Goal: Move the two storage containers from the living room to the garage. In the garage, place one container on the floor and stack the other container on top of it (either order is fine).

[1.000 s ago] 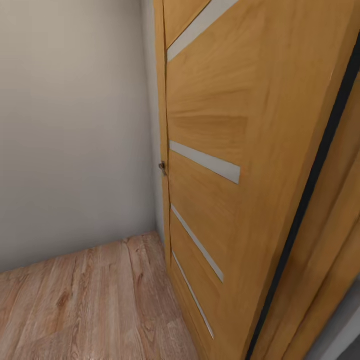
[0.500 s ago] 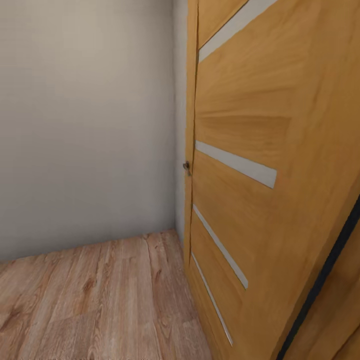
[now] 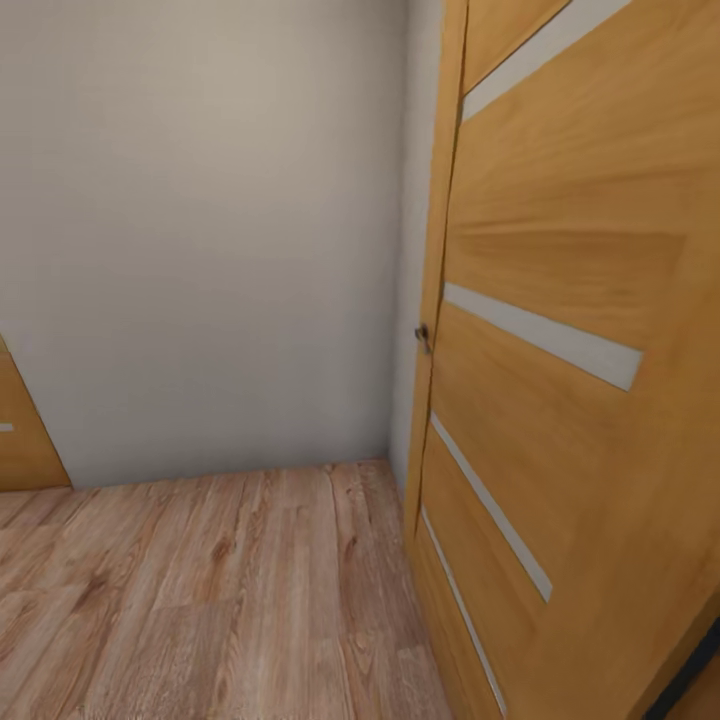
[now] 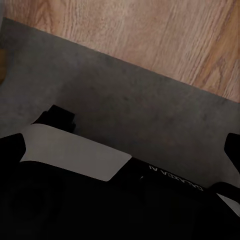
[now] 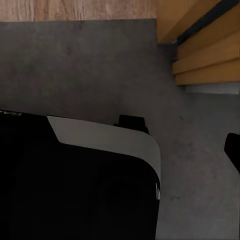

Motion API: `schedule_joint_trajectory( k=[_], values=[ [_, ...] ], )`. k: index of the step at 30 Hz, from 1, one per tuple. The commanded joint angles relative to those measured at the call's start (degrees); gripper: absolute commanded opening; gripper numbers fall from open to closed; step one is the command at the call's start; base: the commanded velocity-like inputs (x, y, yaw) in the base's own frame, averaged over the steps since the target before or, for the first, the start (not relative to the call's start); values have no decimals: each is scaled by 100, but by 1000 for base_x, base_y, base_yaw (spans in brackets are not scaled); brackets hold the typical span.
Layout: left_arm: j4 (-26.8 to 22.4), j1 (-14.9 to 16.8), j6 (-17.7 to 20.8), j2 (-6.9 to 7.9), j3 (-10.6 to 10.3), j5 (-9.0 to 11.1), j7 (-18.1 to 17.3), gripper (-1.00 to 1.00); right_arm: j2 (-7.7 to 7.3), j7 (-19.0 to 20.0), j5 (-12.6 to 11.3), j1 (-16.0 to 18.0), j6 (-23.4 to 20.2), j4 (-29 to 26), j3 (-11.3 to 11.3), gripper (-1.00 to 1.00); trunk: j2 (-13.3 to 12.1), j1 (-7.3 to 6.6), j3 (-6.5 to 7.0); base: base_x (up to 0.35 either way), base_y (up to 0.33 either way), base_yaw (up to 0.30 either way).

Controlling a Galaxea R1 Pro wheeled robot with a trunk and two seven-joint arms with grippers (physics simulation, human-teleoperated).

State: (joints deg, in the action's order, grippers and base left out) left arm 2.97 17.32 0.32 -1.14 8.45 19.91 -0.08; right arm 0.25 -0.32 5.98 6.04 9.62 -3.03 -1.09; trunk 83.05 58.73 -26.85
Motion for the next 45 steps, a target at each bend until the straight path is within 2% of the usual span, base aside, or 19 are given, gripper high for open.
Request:
schedule_joint_trajectory(
  k=[1, 17, 45],
  values=[
    [11, 8, 3, 0, 43, 4, -1, 100, -1, -3, 42, 2, 14, 3, -6, 100, 3, 0, -6, 0, 0, 290],
    [11, 8, 3, 0, 49, 9, 21, 100, -7, -3, 41, 2, 14, 1, -6, 100, 3, 0, -6, 20, 0, 271],
    [11, 8, 3, 17, 51, 4, -1, 100, -7, -3, 44, 2, 14, 2, -6, 100, 3, 0, -6, 335, -7, 3]
  ],
)
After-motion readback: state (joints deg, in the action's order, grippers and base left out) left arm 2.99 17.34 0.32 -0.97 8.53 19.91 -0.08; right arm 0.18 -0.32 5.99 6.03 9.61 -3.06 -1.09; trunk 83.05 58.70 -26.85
